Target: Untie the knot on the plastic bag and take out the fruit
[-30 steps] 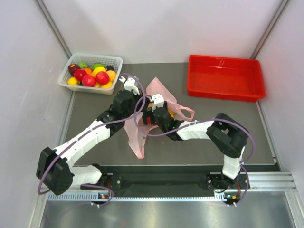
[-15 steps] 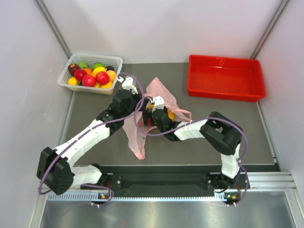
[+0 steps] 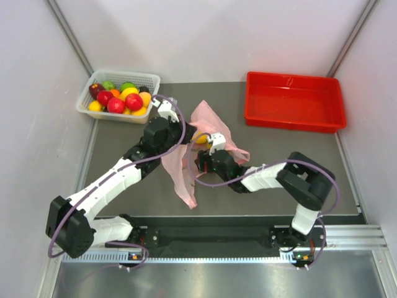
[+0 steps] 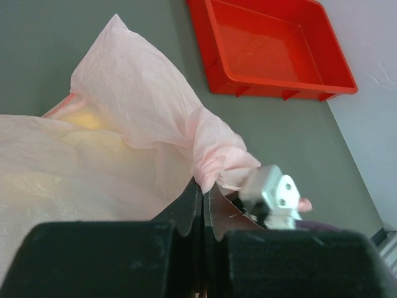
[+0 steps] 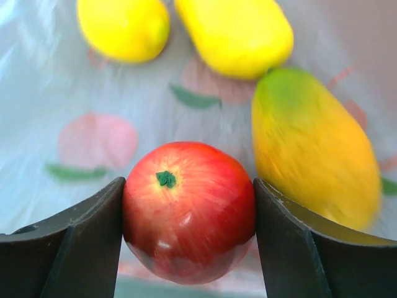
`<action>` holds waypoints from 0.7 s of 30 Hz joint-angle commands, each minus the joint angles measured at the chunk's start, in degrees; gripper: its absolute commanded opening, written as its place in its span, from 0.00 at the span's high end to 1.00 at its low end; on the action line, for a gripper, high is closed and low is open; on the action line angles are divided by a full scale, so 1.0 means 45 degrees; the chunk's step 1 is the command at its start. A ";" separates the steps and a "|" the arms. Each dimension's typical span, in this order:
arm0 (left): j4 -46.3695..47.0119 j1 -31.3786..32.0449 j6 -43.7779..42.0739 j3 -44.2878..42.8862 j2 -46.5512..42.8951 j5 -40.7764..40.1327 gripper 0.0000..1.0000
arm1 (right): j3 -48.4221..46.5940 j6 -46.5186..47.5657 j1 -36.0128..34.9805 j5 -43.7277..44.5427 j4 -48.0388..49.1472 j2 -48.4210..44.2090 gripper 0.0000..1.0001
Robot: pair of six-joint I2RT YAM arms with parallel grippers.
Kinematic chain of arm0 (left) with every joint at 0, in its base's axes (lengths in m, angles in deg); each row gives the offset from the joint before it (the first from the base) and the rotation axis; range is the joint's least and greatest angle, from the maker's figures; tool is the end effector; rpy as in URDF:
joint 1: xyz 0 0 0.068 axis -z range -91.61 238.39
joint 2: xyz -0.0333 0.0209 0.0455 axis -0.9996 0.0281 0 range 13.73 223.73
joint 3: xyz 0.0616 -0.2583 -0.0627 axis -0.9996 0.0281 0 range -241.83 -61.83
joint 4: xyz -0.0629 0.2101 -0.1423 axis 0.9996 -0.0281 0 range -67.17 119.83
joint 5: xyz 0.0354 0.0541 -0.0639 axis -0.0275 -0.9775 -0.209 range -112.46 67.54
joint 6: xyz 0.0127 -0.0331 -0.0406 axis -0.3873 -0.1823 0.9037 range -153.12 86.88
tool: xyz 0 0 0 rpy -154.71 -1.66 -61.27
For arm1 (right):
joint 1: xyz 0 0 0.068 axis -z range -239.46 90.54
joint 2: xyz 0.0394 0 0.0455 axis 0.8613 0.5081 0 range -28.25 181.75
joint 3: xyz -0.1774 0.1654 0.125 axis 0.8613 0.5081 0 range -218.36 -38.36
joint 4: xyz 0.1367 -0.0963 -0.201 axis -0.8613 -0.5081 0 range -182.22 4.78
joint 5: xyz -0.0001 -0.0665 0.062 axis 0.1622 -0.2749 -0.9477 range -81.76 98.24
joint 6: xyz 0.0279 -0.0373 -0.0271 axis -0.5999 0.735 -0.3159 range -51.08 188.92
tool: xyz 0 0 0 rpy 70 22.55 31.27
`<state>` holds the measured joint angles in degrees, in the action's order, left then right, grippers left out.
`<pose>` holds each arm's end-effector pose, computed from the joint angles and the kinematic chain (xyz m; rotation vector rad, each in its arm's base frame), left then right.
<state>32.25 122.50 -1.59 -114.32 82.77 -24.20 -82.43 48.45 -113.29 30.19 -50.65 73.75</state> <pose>0.2354 -0.1582 0.3210 0.0202 1.8883 -0.7734 0.2197 0.2781 0.1537 -0.3233 1.9509 0.4755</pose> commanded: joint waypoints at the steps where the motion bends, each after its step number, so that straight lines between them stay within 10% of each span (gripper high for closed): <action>1: 0.0908 -0.0001 0.0045 0.0297 -0.0361 0.0113 1.00 | 0.0963 0.0135 0.0086 -0.1341 0.0111 -0.1763 1.00; 12: 0.0889 -0.0079 -0.0131 0.0648 -0.0459 0.0074 1.00 | 0.2666 0.0738 0.0086 -0.8118 -0.4530 -0.9651 1.00; 21: 0.0987 -0.0118 -0.0053 0.0785 -0.0185 0.0269 1.00 | 0.0950 0.2380 0.1680 -0.2330 -0.6938 -1.3039 1.00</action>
<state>32.88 122.28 -1.68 -111.11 82.48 -23.76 -73.21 55.75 -110.56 7.66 -77.77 14.10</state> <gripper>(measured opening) 0.012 0.707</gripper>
